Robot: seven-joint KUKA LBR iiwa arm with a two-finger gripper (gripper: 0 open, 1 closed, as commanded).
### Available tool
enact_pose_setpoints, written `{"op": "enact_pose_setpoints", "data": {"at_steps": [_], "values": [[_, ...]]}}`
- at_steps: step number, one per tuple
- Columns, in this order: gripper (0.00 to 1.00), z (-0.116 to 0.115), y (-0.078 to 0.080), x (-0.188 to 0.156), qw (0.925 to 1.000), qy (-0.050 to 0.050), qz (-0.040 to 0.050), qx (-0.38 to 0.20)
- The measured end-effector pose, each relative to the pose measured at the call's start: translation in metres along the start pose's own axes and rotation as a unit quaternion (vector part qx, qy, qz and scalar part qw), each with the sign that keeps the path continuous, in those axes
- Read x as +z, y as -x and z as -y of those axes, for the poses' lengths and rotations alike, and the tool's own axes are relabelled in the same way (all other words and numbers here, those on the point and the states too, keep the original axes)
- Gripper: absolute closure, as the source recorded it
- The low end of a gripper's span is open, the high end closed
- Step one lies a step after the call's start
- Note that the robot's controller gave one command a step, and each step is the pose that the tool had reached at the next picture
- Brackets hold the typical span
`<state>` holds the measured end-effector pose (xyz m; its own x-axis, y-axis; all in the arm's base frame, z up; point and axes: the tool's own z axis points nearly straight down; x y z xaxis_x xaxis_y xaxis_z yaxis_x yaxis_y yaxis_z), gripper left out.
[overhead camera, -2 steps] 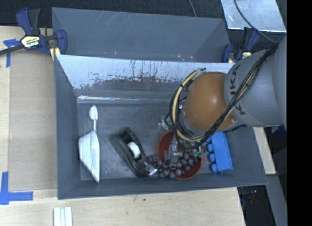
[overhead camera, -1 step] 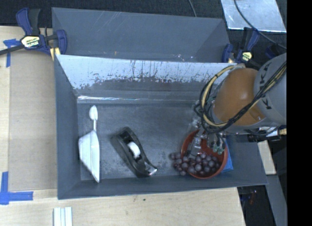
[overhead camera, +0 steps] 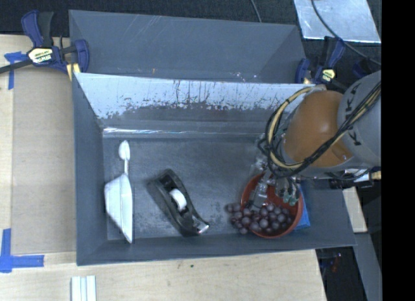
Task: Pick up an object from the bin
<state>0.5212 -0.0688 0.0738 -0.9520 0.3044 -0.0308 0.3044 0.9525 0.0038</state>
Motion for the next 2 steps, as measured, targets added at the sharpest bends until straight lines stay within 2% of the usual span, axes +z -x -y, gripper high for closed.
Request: {"op": "enact_pose_setpoints", "data": {"at_steps": [1, 2], "values": [[1.0, 0.001, -0.003, -0.013, 1.0, -0.001, -0.0067, -0.001], [1.0, 0.001, -0.003, -0.05, 1.0, -0.002, -0.0095, -0.001]]}}
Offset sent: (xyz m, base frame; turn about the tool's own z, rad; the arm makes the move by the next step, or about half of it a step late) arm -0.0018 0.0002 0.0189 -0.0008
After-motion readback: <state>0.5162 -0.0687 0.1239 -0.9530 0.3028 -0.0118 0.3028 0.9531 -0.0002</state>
